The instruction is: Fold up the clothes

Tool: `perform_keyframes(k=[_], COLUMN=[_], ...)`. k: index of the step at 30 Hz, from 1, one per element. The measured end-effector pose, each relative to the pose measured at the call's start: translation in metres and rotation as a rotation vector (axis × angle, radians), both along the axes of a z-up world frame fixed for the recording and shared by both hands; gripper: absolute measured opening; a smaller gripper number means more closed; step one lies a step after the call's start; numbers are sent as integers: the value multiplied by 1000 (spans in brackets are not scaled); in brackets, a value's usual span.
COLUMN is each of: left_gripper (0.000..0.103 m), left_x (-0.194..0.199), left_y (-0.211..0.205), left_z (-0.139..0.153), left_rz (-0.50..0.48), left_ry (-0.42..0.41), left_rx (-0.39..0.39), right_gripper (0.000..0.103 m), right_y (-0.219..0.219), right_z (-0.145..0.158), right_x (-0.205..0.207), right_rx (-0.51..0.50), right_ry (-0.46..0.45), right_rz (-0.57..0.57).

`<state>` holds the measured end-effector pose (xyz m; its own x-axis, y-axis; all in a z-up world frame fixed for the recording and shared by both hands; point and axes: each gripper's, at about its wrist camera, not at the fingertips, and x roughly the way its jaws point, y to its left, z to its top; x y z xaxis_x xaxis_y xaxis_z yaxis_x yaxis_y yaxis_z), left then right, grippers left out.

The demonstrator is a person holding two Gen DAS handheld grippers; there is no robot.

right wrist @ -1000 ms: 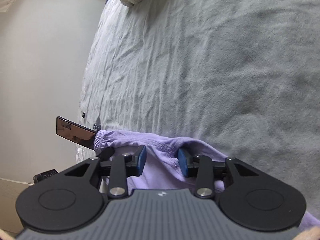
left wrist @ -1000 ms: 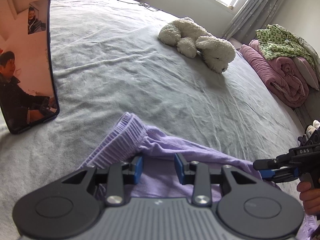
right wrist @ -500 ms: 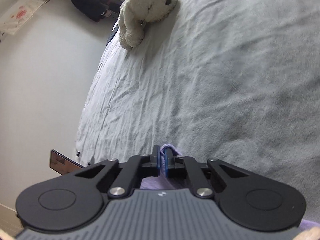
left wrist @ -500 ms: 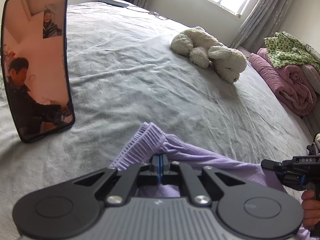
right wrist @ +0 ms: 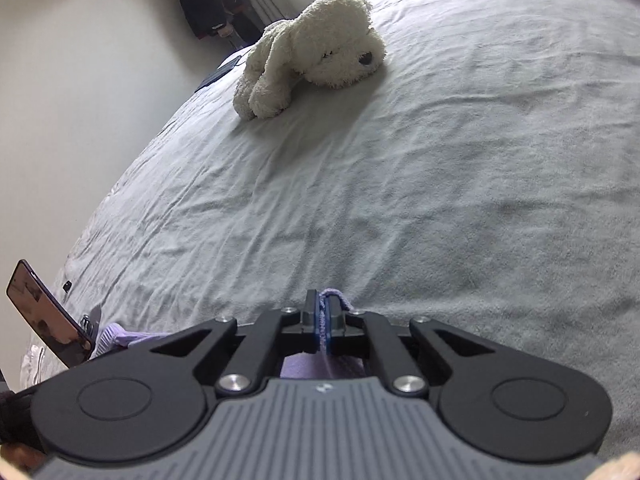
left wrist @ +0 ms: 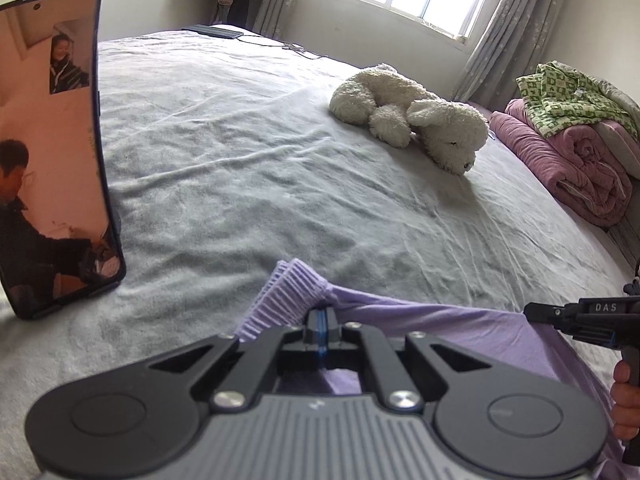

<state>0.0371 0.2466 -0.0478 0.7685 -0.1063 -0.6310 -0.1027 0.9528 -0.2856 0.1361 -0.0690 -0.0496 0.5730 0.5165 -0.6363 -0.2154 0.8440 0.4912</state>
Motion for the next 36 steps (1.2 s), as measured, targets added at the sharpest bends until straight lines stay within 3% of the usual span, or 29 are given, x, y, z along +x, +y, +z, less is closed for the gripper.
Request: perform_keyframes(k=[3,5,6,7,9,19,22,25,29,34,36], left_gripper=[5,7,7,8,12,23,28,28,27,25,24], left_x=[-2,-5,-6,-7,-9,-44,-64,-81,-93,-96,-95], left_y=[-1,-1,-1,-1,-2,-13,-5,4,20,33,34], left_z=[6,10,11,13,16,35,39,41,37,28,27], left_rz=[-18,-25,-25,-25,-26,-22,-2,15,70,143,173], left_ry=[-6,-12,-11,-7,-2,-3,20,28,39,62,60], left_rx=[-15,-27,-30,-33,-41,-24,-40,-53,-88,-207,-231], right_gripper=[6,13,19,32,39,39,39,39,39,39,29], right_y=[0,-2,-3,-5,-10,2,18,30,36,51,57], right_z=[9,16,19,22,27,52,56,56,50,31,24], right_x=[-3,-10,-14,-18,-30,-113,-137,-166,-197,-209,-212], right_rx=[-24,-52,-66,-78,-93,-280,-430,-562,-624,-763,-825], right_ry=[16,7,2,-4,-20,-129,-146,-225,-335,-420,-453], right_rz=[29,36,40,43,48,131,157,221,303,398,439])
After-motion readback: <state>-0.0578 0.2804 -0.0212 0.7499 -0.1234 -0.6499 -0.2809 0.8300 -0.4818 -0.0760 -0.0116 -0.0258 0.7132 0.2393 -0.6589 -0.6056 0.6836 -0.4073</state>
